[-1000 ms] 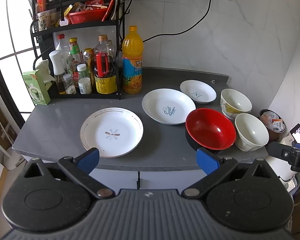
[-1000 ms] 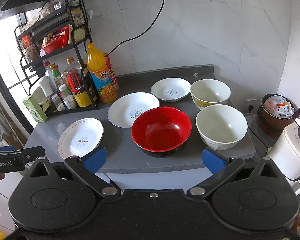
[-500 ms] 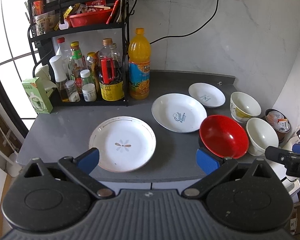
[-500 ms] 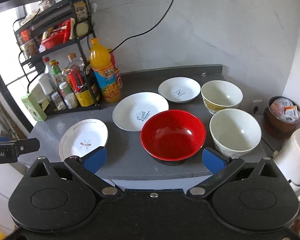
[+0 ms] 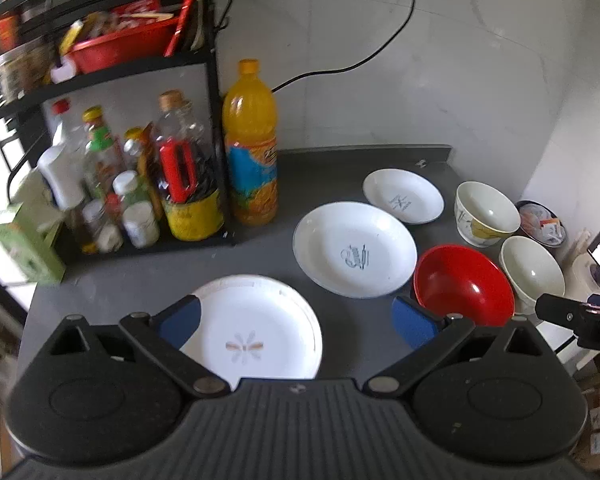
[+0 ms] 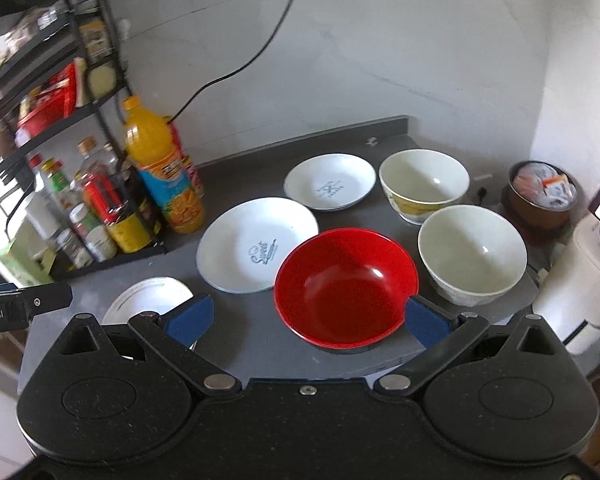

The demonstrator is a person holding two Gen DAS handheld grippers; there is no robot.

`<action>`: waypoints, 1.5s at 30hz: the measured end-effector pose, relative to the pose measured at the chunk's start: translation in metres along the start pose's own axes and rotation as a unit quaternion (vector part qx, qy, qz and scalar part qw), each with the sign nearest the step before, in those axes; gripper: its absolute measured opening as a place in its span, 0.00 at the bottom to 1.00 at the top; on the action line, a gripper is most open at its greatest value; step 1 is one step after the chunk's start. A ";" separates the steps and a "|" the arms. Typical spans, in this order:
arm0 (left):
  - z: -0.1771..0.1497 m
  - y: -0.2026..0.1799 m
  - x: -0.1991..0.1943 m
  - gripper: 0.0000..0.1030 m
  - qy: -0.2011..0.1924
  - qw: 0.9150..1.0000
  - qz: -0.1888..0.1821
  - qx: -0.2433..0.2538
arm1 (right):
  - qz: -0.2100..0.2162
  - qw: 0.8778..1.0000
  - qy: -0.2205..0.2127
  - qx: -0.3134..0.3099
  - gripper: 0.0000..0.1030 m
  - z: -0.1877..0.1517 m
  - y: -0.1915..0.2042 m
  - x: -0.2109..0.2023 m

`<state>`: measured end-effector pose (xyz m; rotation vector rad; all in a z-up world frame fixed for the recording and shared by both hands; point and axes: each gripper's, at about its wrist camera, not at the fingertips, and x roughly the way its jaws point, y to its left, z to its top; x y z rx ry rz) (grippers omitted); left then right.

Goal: Organize plates and bowls
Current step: 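Move both grippers toward the large plain cream bowl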

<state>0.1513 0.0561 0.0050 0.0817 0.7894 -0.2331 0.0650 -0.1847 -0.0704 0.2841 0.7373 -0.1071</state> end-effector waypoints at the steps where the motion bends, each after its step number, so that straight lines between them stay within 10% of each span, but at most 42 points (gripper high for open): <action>1: 0.003 0.003 0.005 0.98 -0.001 1.000 -0.006 0.008 | -0.008 1.000 -0.001 0.007 1.00 0.000 0.003 0.003; 21: 0.031 -0.001 0.064 0.95 0.039 0.994 -0.073 0.070 | -0.086 0.993 0.004 0.076 0.99 -0.005 -0.010 0.045; 36: 0.067 -0.140 0.109 0.85 0.046 0.989 -0.114 0.085 | -0.092 0.989 0.008 0.119 0.97 0.010 -0.134 0.072; 45: 0.068 -0.241 0.164 0.67 0.073 0.985 -0.129 0.092 | -0.078 0.987 0.040 0.136 0.77 0.017 -0.222 0.098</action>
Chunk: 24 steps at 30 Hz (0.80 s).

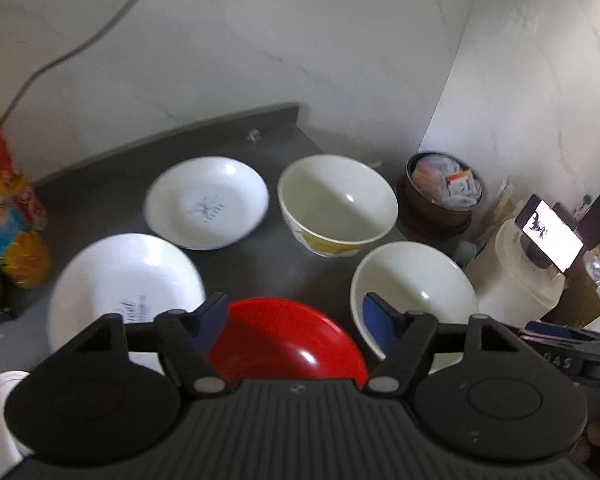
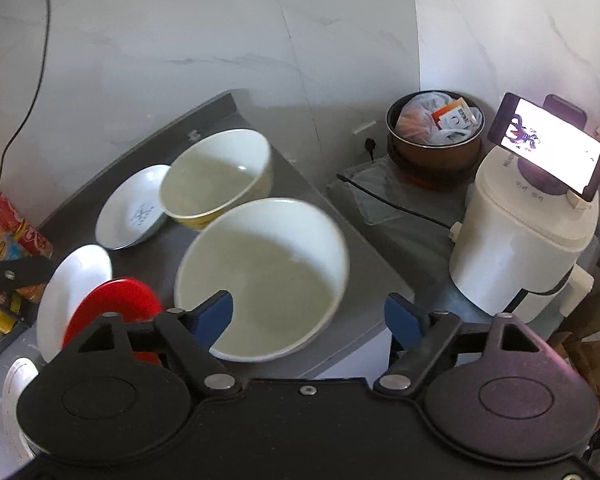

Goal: Organize plates and bowls
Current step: 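Move both grippers toward the large plain cream bowl, then close both grippers on the rim of the large cream bowl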

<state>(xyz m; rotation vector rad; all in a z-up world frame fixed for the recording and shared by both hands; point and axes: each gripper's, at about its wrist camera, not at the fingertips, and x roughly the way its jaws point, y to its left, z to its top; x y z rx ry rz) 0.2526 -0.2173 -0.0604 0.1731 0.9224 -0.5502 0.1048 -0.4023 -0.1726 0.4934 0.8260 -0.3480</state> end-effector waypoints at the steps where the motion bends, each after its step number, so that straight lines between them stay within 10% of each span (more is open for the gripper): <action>1: 0.001 -0.005 0.009 0.66 0.006 1.000 -0.001 0.000 | 0.003 1.000 0.006 0.001 0.76 0.003 -0.005 0.005; 24: 0.015 -0.043 0.158 0.17 0.158 0.987 0.018 -0.023 | 0.053 0.989 0.133 -0.023 0.50 0.022 -0.049 0.092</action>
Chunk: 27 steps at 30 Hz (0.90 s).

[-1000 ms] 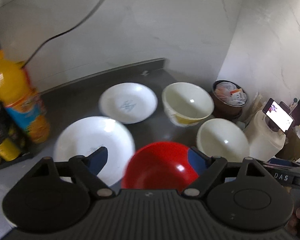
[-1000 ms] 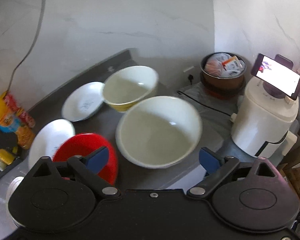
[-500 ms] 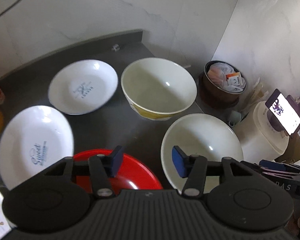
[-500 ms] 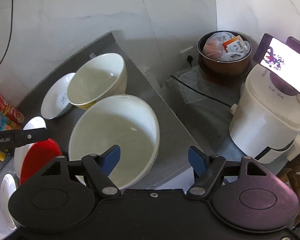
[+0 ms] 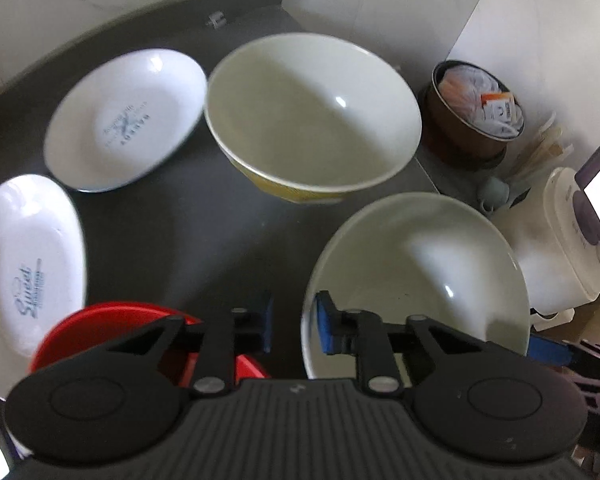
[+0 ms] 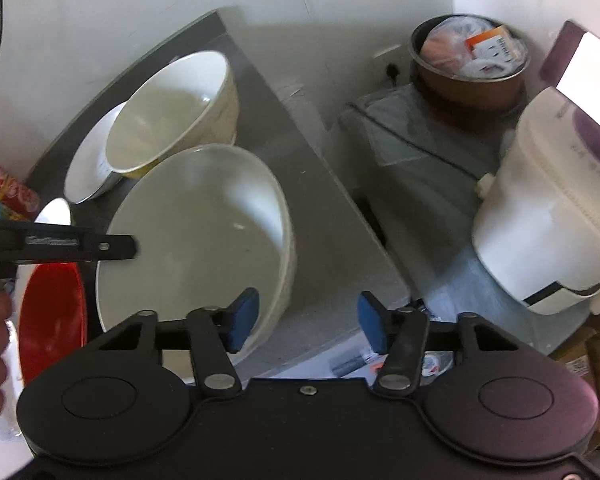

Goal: Organize plates and bowls
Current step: 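Close both grippers on the rim of the large cream bowl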

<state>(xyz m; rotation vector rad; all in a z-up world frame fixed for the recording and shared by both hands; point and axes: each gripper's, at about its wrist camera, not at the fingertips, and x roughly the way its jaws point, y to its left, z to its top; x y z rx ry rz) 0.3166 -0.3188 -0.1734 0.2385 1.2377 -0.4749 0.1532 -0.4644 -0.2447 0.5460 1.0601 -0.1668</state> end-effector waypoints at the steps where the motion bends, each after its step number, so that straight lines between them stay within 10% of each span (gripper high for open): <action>1: 0.000 -0.001 0.004 0.14 0.003 1.000 -0.003 -0.002 | 0.003 1.000 0.004 -0.004 0.46 0.001 0.000 0.002; 5: 0.003 -0.004 0.003 0.06 0.000 1.000 -0.014 -0.008 | 0.013 1.000 0.007 -0.023 0.16 0.005 0.011 0.005; 27: -0.002 0.067 -0.106 0.05 -0.077 0.996 -0.021 -0.036 | 0.036 0.993 -0.077 -0.080 0.16 0.000 0.095 -0.050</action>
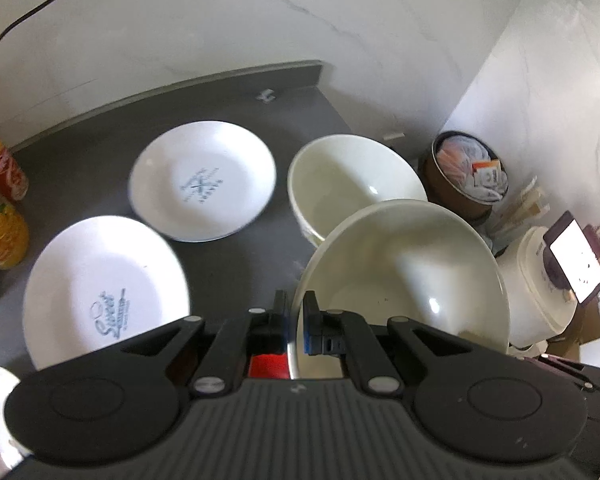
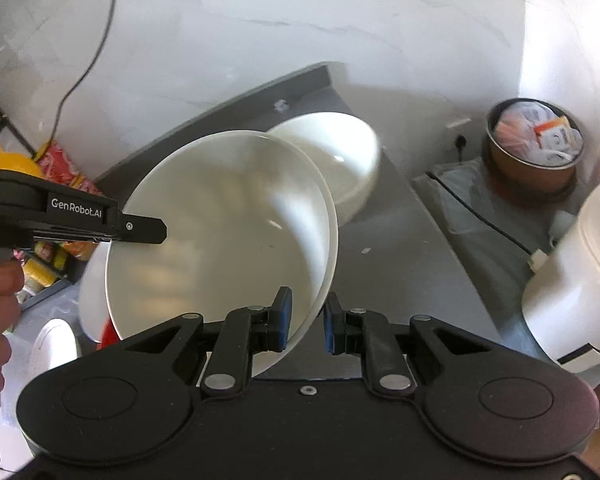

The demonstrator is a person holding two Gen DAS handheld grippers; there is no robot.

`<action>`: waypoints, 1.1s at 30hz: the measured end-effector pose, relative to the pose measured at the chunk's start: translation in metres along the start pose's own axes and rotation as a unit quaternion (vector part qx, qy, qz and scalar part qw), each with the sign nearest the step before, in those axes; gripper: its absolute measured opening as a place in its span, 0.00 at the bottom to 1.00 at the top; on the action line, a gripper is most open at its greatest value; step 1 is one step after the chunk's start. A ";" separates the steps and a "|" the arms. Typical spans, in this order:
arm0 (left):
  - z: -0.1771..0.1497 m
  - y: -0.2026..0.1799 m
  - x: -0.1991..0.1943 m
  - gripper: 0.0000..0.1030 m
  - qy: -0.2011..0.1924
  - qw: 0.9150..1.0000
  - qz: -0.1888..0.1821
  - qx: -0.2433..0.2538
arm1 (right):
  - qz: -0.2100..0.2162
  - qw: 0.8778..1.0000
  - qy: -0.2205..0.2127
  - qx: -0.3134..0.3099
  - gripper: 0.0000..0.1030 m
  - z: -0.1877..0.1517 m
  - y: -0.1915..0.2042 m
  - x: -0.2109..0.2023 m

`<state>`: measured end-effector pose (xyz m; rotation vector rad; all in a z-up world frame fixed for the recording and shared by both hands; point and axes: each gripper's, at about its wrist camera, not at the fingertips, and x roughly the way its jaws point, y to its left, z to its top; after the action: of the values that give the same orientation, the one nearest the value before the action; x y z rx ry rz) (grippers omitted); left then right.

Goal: Organize plates and bowls
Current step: 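Close both grippers on the rim of the large cream bowl, then lower the cream bowl into the red bowl and open both grippers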

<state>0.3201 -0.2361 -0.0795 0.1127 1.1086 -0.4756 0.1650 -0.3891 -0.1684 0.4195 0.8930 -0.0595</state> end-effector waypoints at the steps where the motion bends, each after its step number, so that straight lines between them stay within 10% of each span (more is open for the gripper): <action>1: 0.000 0.004 -0.004 0.05 -0.003 1.000 -0.003 -0.003 | -0.002 1.000 -0.003 -0.006 0.16 0.000 0.005 -0.001; 33: -0.070 0.102 -0.017 0.05 0.045 0.996 -0.006 -0.078 | -0.012 0.994 0.048 -0.097 0.19 -0.034 0.095 0.014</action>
<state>0.2990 -0.1171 -0.1111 -0.0095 1.2306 -0.3967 0.1696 -0.2870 -0.1663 0.2324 0.9883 0.0263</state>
